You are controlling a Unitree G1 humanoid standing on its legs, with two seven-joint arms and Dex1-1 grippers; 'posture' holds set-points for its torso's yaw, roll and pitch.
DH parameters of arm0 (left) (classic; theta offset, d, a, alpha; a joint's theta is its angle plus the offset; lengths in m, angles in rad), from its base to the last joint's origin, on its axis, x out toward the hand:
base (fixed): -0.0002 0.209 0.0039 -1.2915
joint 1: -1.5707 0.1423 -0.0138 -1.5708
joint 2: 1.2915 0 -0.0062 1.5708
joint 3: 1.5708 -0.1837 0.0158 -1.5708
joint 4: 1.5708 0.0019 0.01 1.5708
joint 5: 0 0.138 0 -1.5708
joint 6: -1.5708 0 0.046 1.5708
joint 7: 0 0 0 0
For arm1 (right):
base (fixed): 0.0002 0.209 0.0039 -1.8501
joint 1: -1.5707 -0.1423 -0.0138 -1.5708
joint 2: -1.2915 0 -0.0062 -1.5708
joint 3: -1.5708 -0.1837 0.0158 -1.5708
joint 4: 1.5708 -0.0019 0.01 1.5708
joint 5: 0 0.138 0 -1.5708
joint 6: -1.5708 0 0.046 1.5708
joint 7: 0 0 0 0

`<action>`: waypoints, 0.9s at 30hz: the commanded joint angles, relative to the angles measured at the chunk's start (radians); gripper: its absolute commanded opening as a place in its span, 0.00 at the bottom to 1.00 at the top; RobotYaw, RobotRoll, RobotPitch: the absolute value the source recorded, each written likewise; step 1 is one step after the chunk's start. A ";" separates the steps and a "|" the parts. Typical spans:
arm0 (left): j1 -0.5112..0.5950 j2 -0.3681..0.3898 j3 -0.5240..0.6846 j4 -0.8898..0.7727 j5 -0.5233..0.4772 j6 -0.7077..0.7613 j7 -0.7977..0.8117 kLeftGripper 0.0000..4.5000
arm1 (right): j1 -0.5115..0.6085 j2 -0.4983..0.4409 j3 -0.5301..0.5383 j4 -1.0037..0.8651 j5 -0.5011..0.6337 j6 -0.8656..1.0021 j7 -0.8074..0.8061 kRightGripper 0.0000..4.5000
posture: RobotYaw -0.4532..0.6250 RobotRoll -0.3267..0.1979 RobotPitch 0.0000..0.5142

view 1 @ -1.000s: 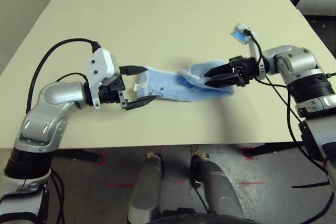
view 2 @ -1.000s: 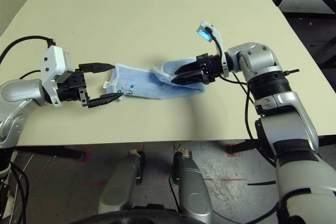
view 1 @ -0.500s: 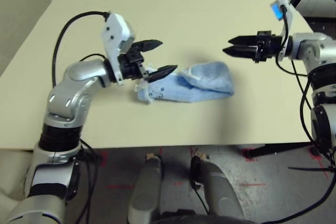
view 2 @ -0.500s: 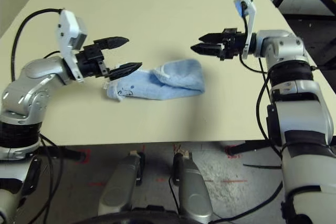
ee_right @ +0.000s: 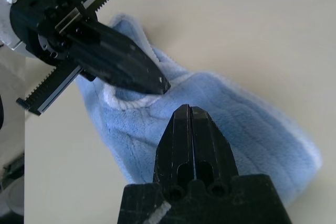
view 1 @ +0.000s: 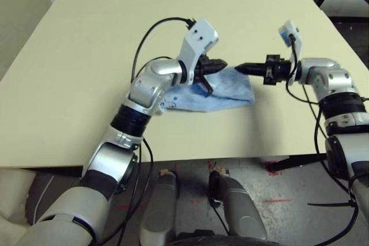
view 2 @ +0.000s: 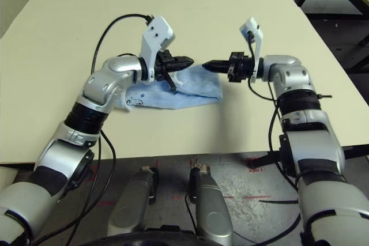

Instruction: Fold the towel and set it aside.

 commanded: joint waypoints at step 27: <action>0.148 0.053 0.143 -0.421 -0.057 0.275 0.042 0.21 | 0.061 -0.030 0.025 -0.050 -0.045 -0.070 0.106 0.40 | 0.58 0.62 0.31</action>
